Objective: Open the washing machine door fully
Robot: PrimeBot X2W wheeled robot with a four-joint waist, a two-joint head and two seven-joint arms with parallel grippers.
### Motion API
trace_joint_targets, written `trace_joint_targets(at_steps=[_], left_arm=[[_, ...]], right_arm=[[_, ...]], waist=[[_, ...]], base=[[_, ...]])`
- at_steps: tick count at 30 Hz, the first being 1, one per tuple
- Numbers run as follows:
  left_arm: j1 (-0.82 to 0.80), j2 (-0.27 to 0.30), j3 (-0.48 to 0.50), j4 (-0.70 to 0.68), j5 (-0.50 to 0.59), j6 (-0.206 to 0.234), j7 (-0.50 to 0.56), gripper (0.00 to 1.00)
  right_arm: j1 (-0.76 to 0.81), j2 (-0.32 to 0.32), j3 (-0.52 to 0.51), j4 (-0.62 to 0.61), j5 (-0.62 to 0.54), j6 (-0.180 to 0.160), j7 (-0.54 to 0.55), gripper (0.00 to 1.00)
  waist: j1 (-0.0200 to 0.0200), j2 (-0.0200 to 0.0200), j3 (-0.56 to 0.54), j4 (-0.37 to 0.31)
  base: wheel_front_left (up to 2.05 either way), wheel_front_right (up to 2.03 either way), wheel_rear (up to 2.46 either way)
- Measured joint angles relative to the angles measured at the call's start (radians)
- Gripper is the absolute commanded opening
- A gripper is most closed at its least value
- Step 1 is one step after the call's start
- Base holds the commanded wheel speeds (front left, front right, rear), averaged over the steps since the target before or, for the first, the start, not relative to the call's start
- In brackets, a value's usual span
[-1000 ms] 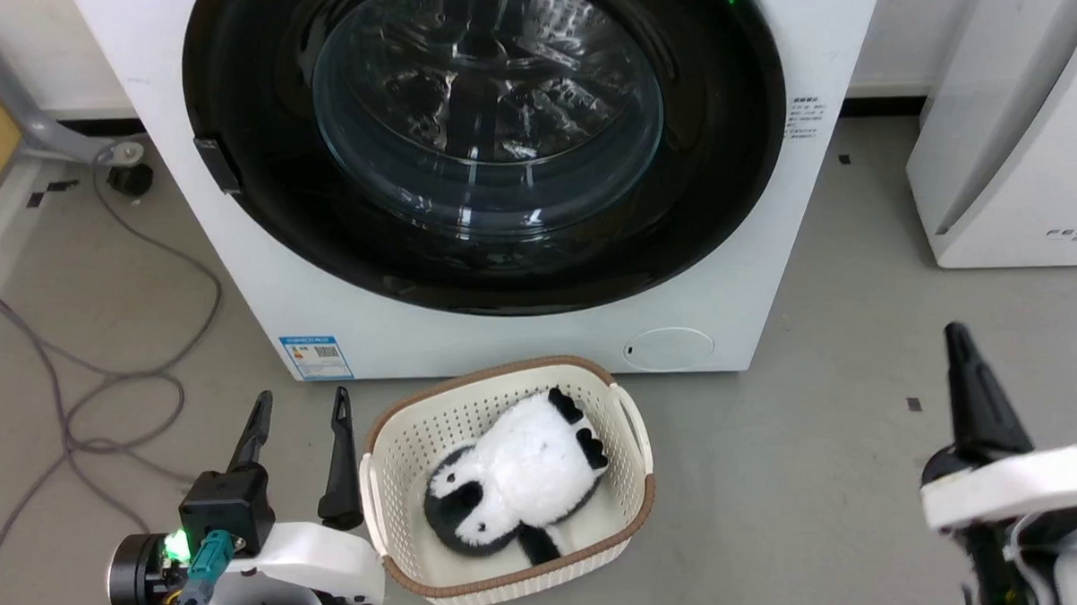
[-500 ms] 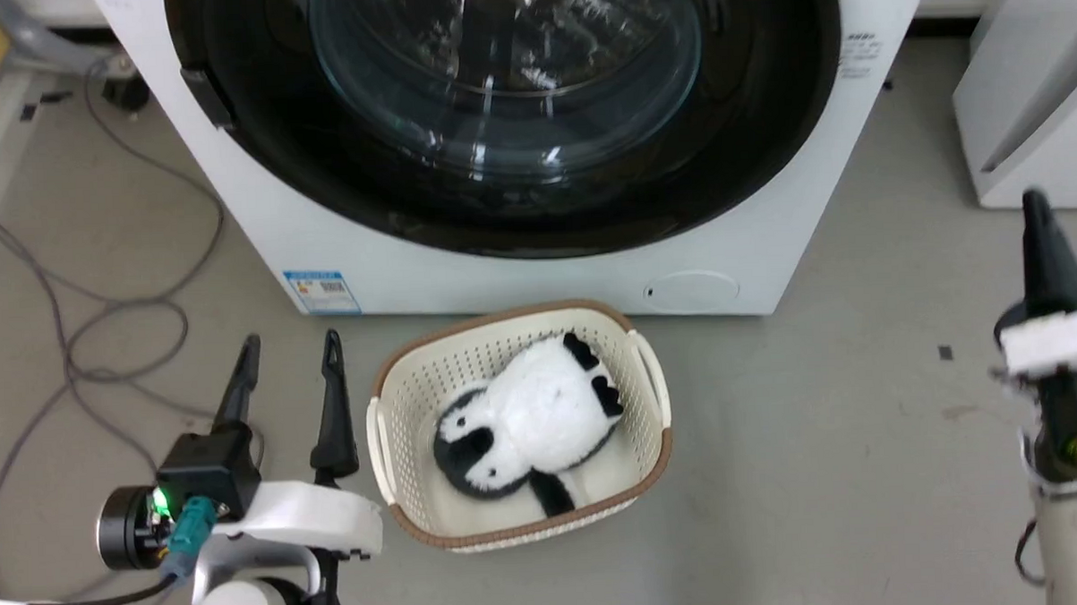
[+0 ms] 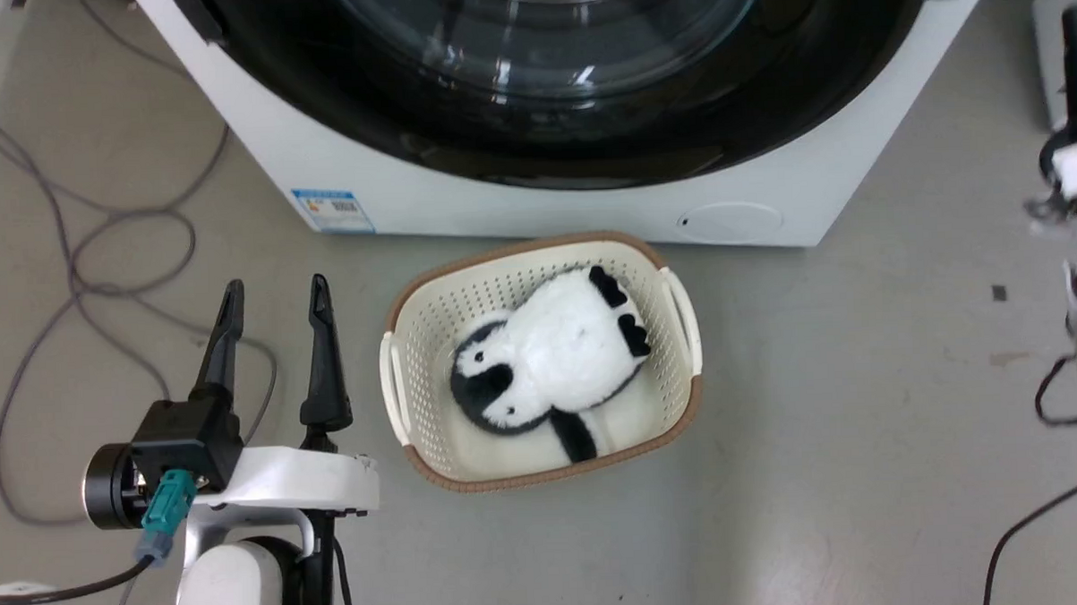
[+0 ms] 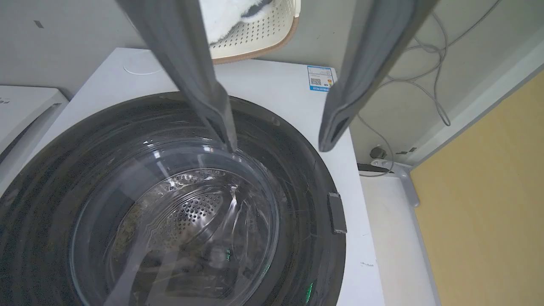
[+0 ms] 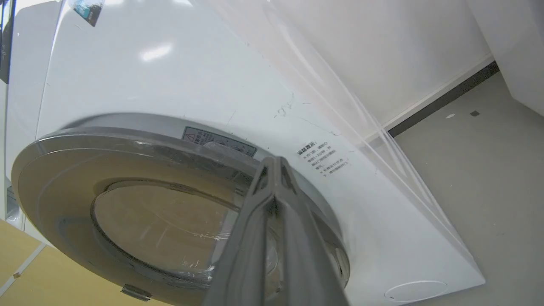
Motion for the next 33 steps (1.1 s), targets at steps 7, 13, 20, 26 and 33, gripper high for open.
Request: trace_joint_targets(at_steps=[7,13,20,26,33], left_arm=[[-0.022,0.0,-0.002,-0.002,-0.016,0.008,-0.012,1.0],[-0.037,0.0,-0.003,-0.004,-0.024,0.009,-0.026,1.0],[-0.048,0.0,-0.004,-0.006,-0.037,0.016,-0.037,1.0],[-0.067,0.0,-0.008,-0.007,-0.046,0.019,-0.052,1.0],[-0.085,0.0,-0.003,-0.007,-0.057,0.021,-0.066,1.0]], right_arm=[[-0.127,-0.018,0.031,0.068,0.05,0.0,0.026,0.0],[-0.215,-0.034,0.054,0.121,0.098,0.0,0.04,0.0],[-0.307,-0.047,0.084,0.183,0.15,0.0,0.062,0.0],[-0.368,-0.056,0.105,0.223,0.214,0.0,0.11,0.0],[-0.4,-0.102,0.141,0.238,0.293,0.002,0.233,0.0]], waist=[[0.0,0.0,0.049,0.023],[0.0,0.0,0.077,0.037],[0.0,0.0,0.105,0.05],[-0.0001,0.0,0.134,0.06],[-0.0001,0.0,0.16,0.064]], base=[[0.0,0.0,0.0],[0.0,0.0,0.0],[0.0,0.0,0.0],[0.0,0.0,0.0],[0.0,0.0,0.0]])
